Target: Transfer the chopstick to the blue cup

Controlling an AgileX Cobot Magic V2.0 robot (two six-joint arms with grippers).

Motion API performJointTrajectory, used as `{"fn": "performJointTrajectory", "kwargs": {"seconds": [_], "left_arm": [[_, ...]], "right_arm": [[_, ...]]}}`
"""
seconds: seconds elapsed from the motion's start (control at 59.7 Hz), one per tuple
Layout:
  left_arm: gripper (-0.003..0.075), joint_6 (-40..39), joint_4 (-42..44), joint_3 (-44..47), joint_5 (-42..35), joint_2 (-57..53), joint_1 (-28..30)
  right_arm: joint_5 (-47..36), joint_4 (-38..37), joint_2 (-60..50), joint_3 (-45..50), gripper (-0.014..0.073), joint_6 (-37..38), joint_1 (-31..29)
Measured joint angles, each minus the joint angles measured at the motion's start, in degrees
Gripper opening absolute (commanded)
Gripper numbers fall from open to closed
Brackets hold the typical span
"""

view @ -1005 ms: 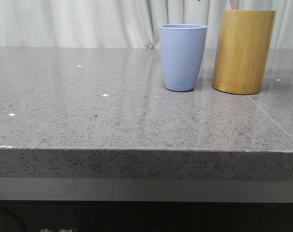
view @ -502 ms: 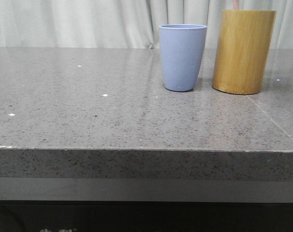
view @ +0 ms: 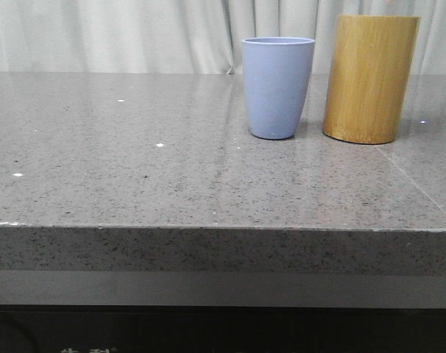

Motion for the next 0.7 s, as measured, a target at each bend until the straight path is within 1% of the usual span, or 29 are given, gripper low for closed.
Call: {"fn": "performJointTrajectory", "kwargs": {"seconds": [0.084, 0.201, 0.352, 0.452, 0.703], "left_arm": [[-0.0019, 0.0, 0.0, 0.0, 0.0, 0.0, 0.0], [-0.0019, 0.0, 0.0, 0.0, 0.0, 0.0, 0.0], [-0.0019, 0.0, 0.0, 0.0, -0.1, 0.0, 0.0], [-0.0019, 0.0, 0.0, 0.0, -0.1, 0.0, 0.0], [-0.0019, 0.0, 0.0, 0.0, -0.1, 0.0, 0.0]], "right_arm": [[-2.4, 0.0, -1.3, -0.1, -0.0048, 0.0, 1.7], [-4.7, 0.0, -1.5, -0.1, -0.0048, 0.0, 5.9], [-5.7, 0.0, 1.2, -0.1, -0.0046, 0.0, 10.4], [-5.9, 0.0, 4.4, -0.1, -0.0046, 0.1, 11.3], [-4.1, 3.2, 11.1, 1.2, -0.0046, 0.1, 11.4]]}}
